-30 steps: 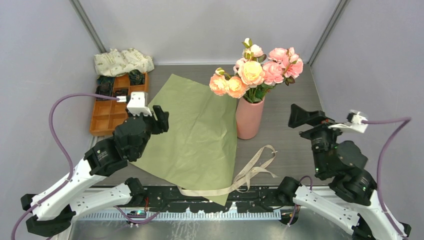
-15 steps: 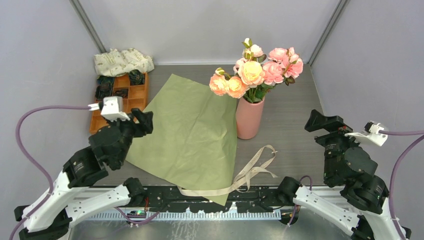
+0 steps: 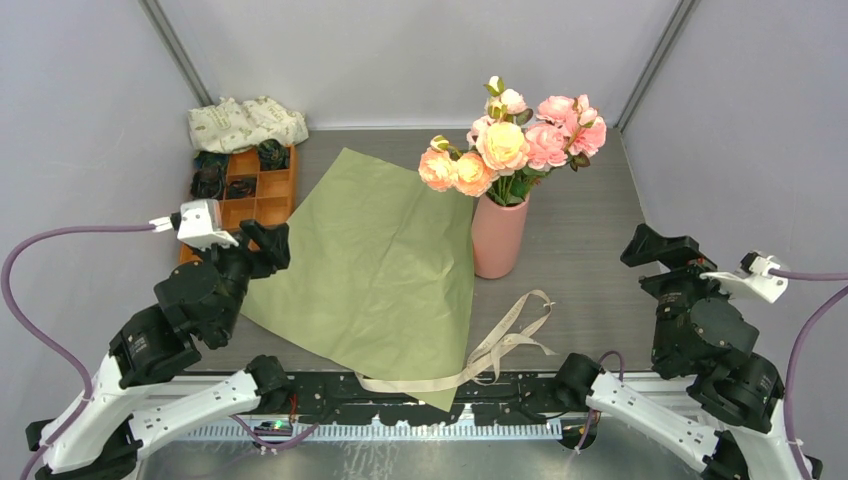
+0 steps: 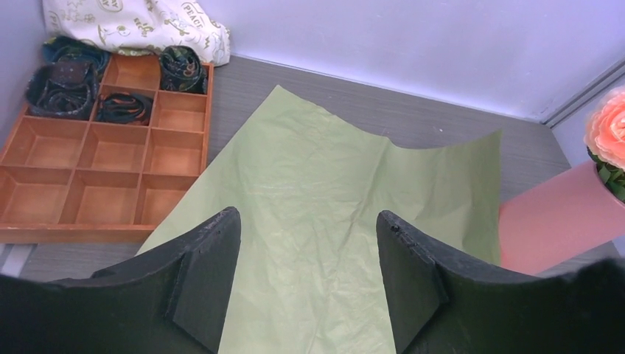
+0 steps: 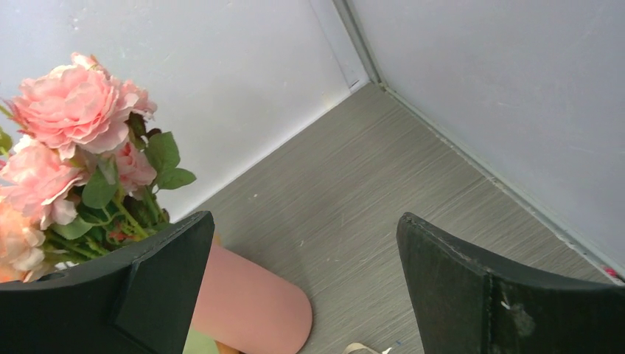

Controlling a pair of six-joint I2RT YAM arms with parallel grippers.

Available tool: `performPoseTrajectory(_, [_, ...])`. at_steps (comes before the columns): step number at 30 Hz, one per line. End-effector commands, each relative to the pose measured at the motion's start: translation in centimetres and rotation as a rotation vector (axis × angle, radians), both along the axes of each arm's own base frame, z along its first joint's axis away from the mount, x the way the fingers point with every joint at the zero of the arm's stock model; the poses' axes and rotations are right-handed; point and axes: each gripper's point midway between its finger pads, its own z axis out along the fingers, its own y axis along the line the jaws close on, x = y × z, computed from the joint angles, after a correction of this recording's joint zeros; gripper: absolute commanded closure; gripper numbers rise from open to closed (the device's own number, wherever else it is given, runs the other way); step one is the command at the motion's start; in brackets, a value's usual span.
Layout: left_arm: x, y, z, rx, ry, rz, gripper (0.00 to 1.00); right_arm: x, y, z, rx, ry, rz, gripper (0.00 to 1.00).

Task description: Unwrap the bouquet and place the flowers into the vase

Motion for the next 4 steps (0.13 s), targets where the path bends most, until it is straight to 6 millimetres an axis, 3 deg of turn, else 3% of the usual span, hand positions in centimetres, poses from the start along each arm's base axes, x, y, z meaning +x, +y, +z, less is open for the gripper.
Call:
performPoseTrajectory(1, [-0.05, 0.67, 1.23, -0.032, -0.025, 0.030, 0.32, -0.22, -1.13, 0.77, 0.013, 0.008, -0.091, 0.00])
performPoseTrajectory(4, [-0.10, 0.85, 1.22, -0.031, -0.026, 0.035, 0.31, -0.20, -1.01, 0.89, 0.037, -0.004, -0.083, 0.01])
